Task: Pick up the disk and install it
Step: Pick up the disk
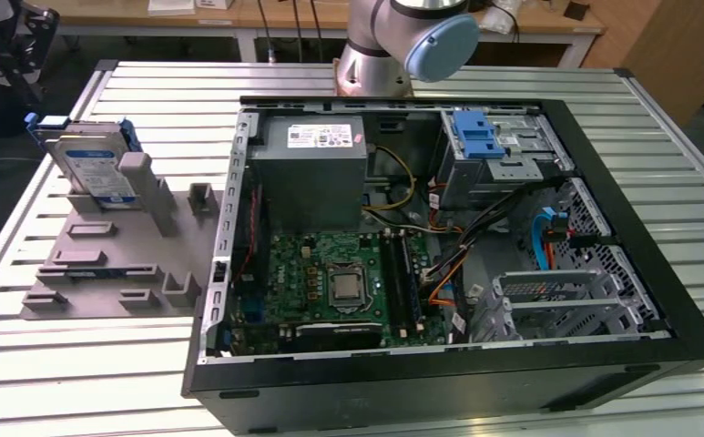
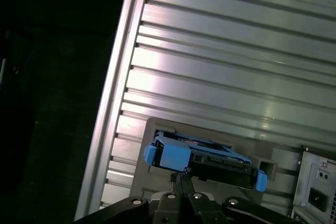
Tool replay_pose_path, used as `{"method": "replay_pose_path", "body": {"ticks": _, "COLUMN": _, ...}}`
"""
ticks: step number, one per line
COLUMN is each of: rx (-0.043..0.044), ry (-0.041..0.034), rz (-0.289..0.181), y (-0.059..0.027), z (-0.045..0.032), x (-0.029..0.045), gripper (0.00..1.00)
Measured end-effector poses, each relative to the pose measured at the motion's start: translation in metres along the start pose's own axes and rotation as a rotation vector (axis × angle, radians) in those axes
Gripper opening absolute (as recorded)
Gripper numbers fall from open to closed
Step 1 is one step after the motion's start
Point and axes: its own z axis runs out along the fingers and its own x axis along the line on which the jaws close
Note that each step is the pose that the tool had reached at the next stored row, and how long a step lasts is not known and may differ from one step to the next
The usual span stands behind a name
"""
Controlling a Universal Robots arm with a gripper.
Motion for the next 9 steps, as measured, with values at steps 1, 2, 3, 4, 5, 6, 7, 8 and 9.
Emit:
{"method": "replay_pose_path", "body": {"ticks": 1, "rx": 0.0000, "ry": 0.0000, "rz": -0.003, "y": 0.0000, "z": 0.0001, "x": 0.0000, "gripper": 0.11}}
{"method": "replay_pose_path", "body": {"ticks": 2, "rx": 0.0000, "ry": 0.0002, "rz": -0.006, "y": 0.0000, "z": 0.0000, "x": 0.0000, "gripper": 0.11}}
{"method": "replay_pose_path", "body": {"ticks": 3, "rx": 0.0000, "ry": 0.0003, "rz": -0.009, "y": 0.0000, "z": 0.0000, "x": 0.0000, "gripper": 0.11}}
{"method": "replay_pose_path", "body": {"ticks": 4, "rx": -0.0001, "ry": 0.0004, "rz": -0.012, "y": 0.0000, "z": 0.0000, "x": 0.0000, "gripper": 0.11}}
{"method": "replay_pose_path", "body": {"ticks": 5, "rx": -0.0001, "ry": 0.0005, "rz": -0.015, "y": 0.0000, "z": 0.0001, "x": 0.0000, "gripper": 0.11}}
{"method": "replay_pose_path", "body": {"ticks": 6, "rx": -0.0001, "ry": 0.0007, "rz": -0.018, "y": 0.0000, "z": 0.0000, "x": 0.0000, "gripper": 0.11}}
{"method": "replay_pose_path", "body": {"ticks": 7, "rx": -0.0001, "ry": 0.0008, "rz": -0.021, "y": 0.0000, "z": 0.0000, "x": 0.0000, "gripper": 0.11}}
{"method": "replay_pose_path", "body": {"ticks": 8, "rx": -0.0001, "ry": 0.0010, "rz": -0.024, "y": 0.0000, "z": 0.0000, "x": 0.0001, "gripper": 0.11}}
{"method": "replay_pose_path", "body": {"ticks": 9, "rx": -0.0001, "ry": 0.0012, "rz": -0.027, "y": 0.0000, "z": 0.0000, "x": 0.0001, "gripper": 0.11}}
